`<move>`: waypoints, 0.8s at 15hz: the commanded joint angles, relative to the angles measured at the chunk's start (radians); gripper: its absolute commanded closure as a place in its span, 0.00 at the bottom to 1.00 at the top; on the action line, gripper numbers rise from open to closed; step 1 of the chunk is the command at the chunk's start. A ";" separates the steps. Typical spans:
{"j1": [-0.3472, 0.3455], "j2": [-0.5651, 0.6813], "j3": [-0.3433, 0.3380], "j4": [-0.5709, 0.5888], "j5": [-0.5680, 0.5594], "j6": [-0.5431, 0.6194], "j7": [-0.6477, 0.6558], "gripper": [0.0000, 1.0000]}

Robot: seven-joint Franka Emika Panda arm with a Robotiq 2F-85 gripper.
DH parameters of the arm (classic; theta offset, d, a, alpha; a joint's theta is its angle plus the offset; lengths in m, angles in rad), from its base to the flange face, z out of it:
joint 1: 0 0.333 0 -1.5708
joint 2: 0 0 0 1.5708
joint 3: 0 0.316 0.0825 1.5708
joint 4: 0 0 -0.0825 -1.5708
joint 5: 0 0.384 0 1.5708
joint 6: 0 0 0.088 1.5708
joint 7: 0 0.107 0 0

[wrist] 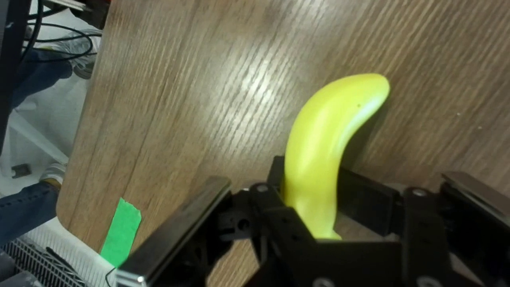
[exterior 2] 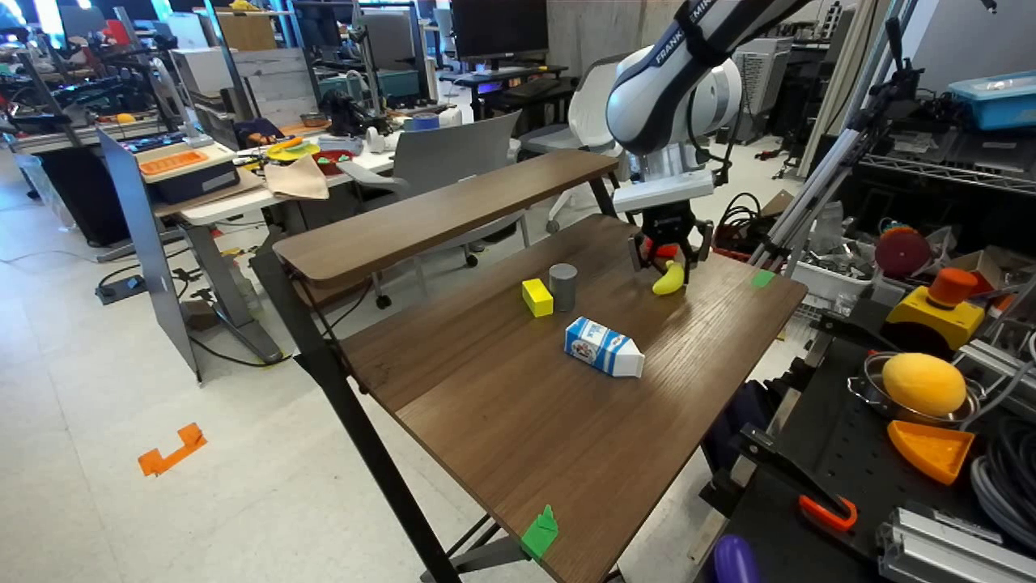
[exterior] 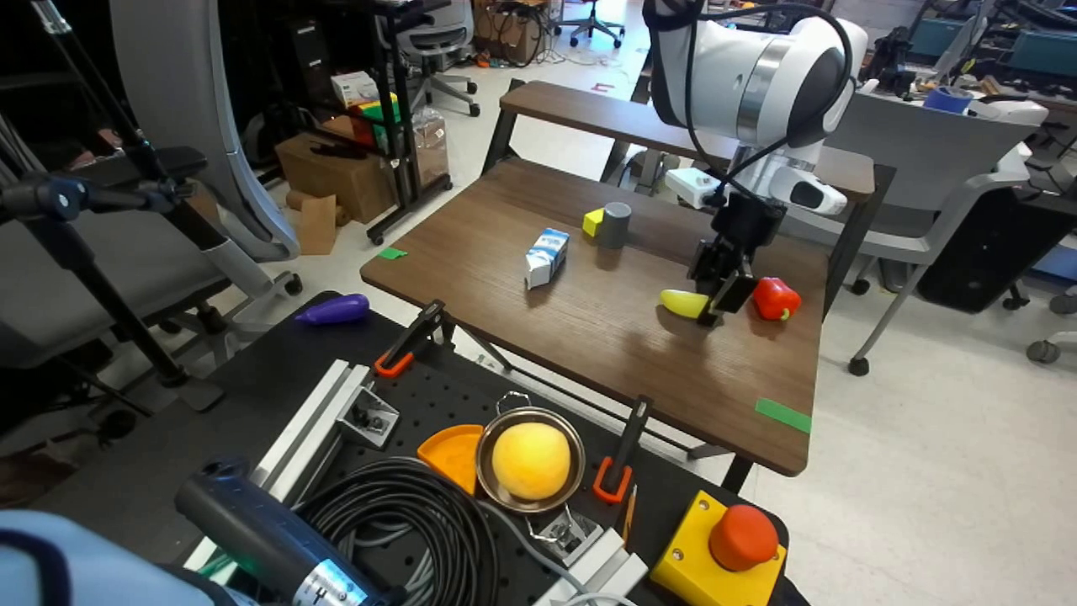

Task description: Move the banana toy to the left

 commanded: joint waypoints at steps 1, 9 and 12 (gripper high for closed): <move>0.032 -0.072 -0.001 -0.033 -0.041 0.011 -0.033 0.93; 0.139 -0.165 0.029 0.019 -0.138 -0.037 -0.066 0.93; 0.194 -0.179 0.047 0.047 -0.185 -0.066 -0.072 0.93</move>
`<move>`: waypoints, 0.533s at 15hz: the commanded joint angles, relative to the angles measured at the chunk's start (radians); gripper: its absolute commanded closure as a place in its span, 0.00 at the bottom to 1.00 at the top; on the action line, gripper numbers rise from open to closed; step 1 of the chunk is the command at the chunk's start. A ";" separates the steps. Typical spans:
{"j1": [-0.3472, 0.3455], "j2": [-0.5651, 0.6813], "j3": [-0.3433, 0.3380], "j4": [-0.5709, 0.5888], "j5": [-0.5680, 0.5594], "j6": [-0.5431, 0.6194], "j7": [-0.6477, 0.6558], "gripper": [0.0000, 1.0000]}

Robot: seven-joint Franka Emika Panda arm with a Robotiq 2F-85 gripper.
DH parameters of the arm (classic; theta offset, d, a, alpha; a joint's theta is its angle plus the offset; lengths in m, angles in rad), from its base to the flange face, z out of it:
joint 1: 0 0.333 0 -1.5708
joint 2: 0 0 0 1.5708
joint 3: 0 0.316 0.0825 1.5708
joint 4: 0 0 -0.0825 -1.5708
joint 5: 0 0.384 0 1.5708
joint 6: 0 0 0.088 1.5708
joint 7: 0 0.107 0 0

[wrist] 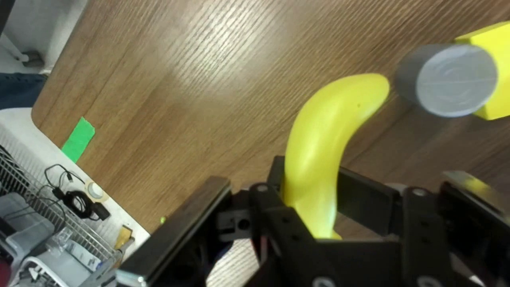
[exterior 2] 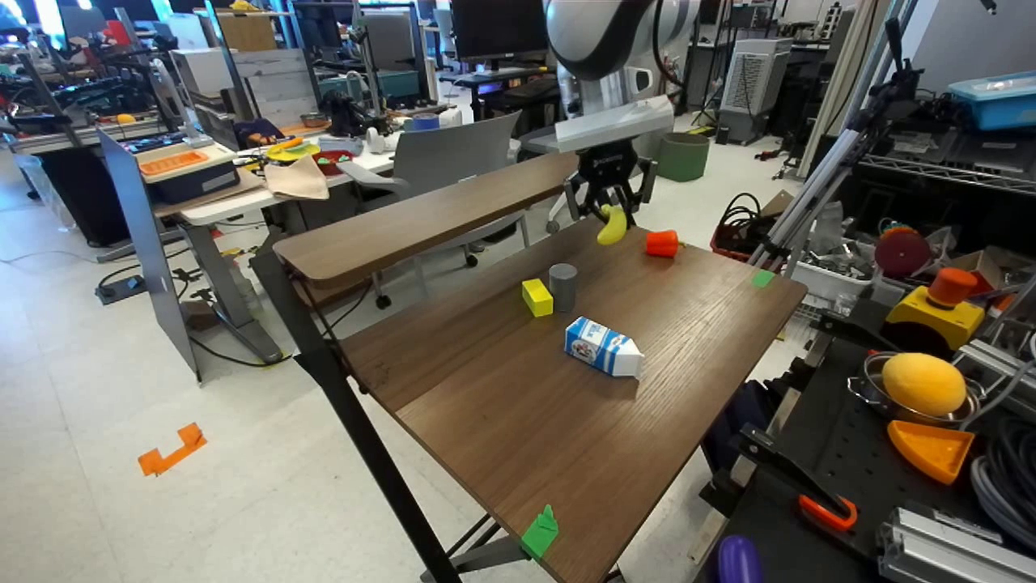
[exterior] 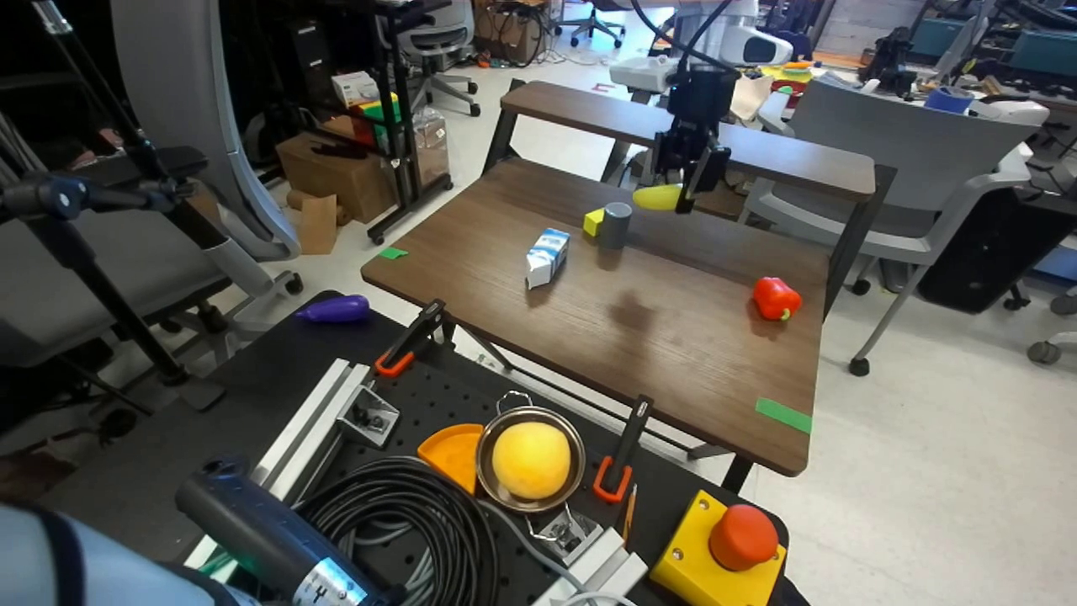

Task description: Move the banana toy to the left

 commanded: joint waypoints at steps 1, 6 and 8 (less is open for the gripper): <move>0.056 -0.021 0.024 0.031 -0.065 -0.062 -0.018 0.93; 0.140 -0.004 0.053 0.058 -0.145 -0.108 -0.031 0.93; 0.167 0.006 0.064 0.067 -0.176 -0.128 -0.039 0.93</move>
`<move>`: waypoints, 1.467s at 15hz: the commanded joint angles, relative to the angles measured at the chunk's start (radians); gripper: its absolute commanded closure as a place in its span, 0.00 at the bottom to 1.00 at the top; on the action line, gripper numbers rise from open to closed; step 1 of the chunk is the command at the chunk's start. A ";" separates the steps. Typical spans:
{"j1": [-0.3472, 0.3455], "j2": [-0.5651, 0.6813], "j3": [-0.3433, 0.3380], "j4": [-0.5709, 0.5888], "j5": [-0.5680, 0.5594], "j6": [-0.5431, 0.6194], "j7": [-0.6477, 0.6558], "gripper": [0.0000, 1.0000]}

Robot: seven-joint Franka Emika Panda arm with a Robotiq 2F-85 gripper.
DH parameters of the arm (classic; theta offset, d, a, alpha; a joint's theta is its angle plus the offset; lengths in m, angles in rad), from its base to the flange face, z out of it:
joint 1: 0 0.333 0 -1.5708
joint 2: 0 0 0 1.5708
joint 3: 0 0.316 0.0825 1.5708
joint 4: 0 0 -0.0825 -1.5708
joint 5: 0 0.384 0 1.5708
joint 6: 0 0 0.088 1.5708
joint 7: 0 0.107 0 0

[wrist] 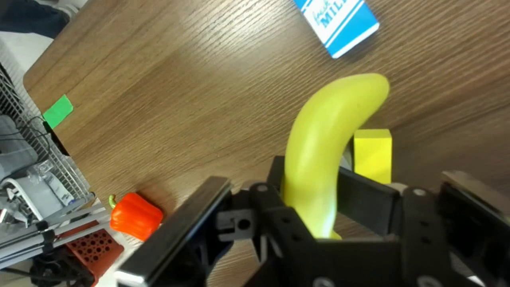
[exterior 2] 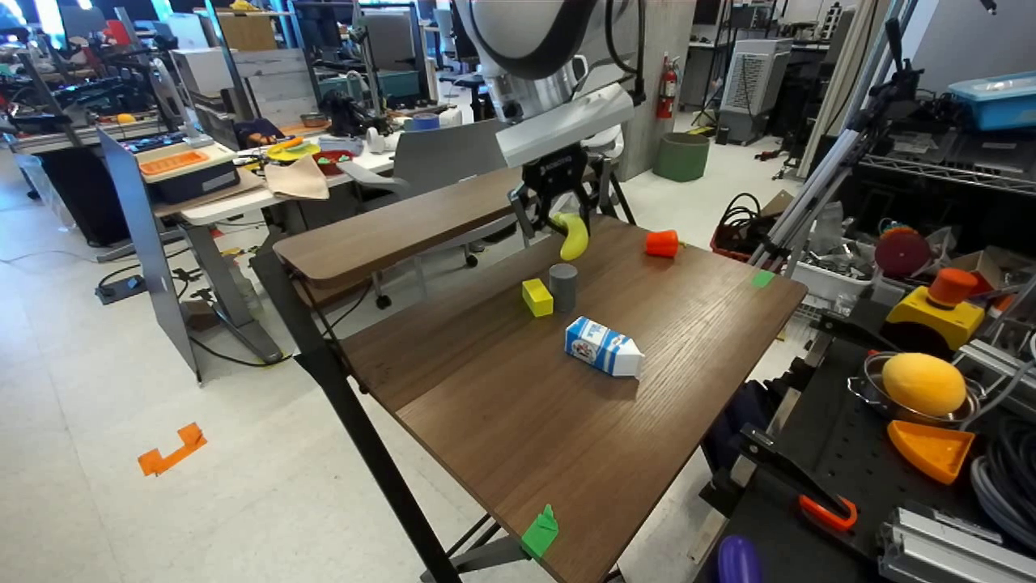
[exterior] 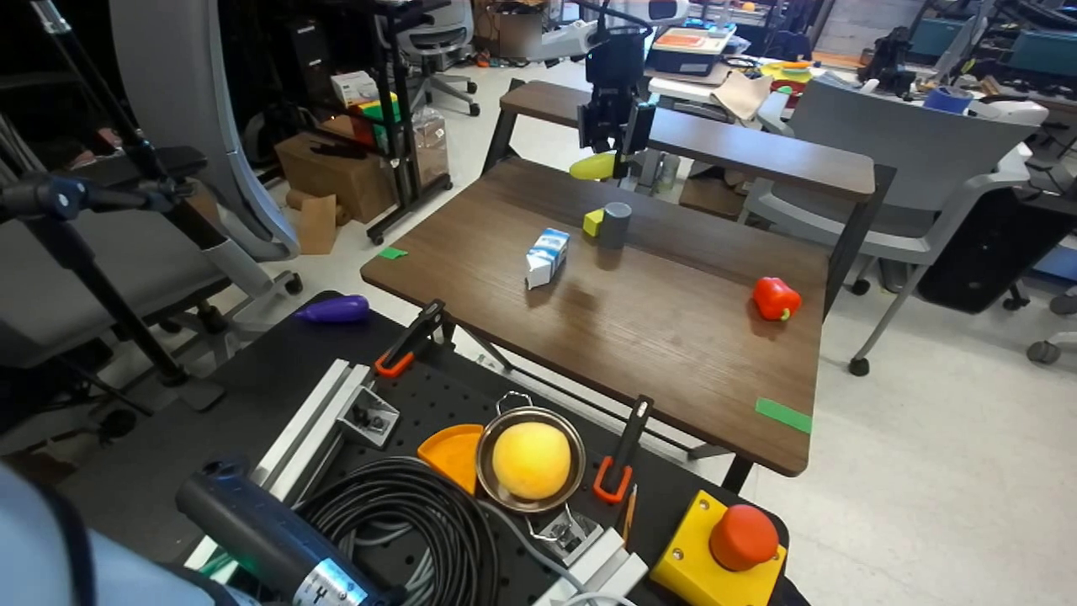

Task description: Move the banana toy to the left

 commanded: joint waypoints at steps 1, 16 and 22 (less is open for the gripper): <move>0.038 0.024 0.020 0.041 -0.066 -0.060 -0.027 0.93; 0.108 0.271 0.050 0.340 -0.129 -0.092 -0.212 0.93; 0.107 0.375 0.072 0.481 -0.092 -0.124 -0.325 0.93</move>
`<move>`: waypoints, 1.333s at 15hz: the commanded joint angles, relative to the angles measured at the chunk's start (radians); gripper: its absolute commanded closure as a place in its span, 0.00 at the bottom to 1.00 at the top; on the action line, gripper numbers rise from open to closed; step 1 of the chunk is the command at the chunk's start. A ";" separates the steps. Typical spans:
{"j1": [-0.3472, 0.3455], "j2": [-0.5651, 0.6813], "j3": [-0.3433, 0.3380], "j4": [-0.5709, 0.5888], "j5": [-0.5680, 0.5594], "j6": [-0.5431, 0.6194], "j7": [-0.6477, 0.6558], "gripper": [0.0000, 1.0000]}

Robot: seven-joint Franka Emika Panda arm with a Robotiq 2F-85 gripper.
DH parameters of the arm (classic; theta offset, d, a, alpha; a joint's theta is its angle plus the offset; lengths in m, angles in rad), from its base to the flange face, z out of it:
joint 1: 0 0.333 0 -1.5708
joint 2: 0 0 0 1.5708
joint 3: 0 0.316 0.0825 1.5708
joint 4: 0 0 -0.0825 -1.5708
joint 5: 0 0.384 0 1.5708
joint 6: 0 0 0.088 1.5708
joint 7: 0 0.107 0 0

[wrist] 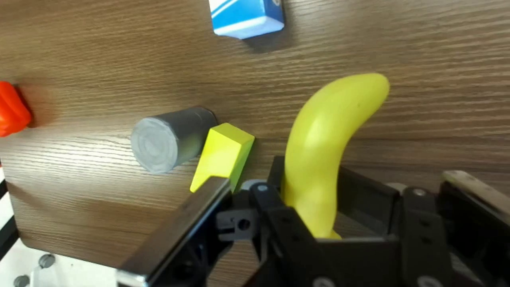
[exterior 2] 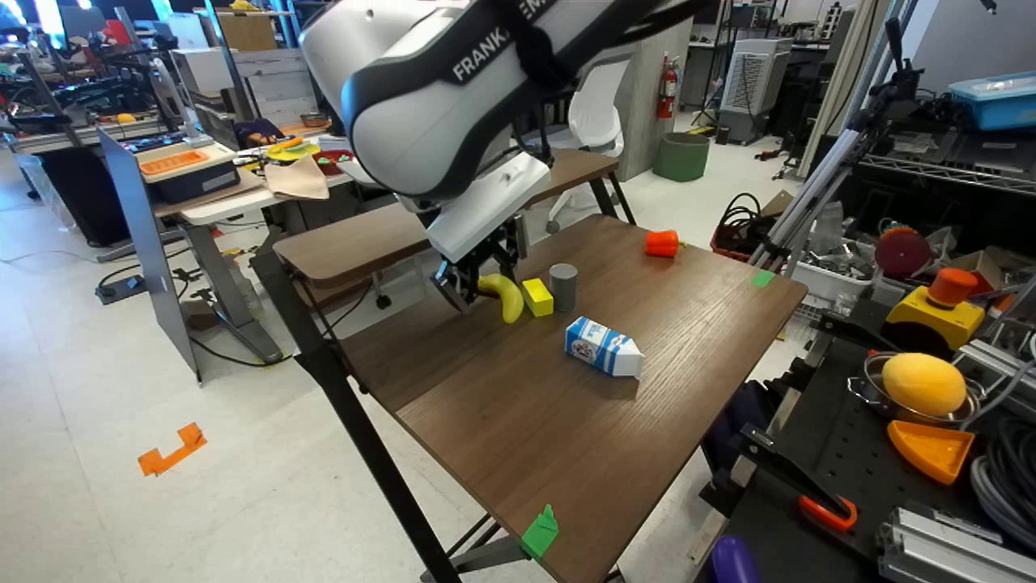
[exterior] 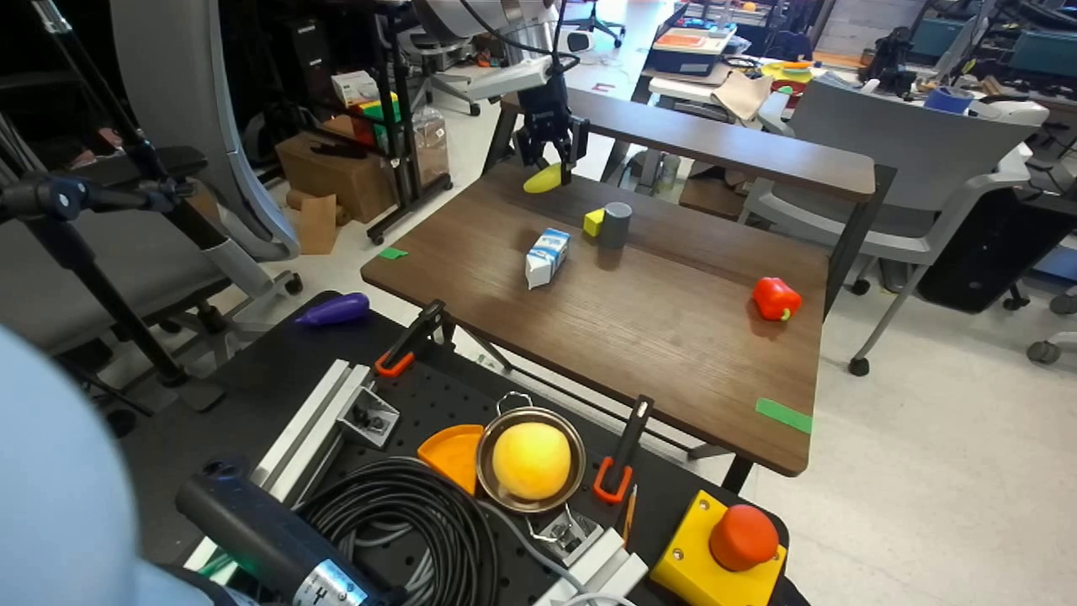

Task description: Move the banana toy to the left

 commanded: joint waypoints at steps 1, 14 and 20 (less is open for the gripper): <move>-0.004 0.087 0.013 0.136 0.031 -0.055 -0.078 0.93; 0.009 0.293 -0.003 0.413 0.040 -0.207 -0.151 0.93; 0.004 0.336 0.008 0.485 0.026 -0.238 -0.153 0.93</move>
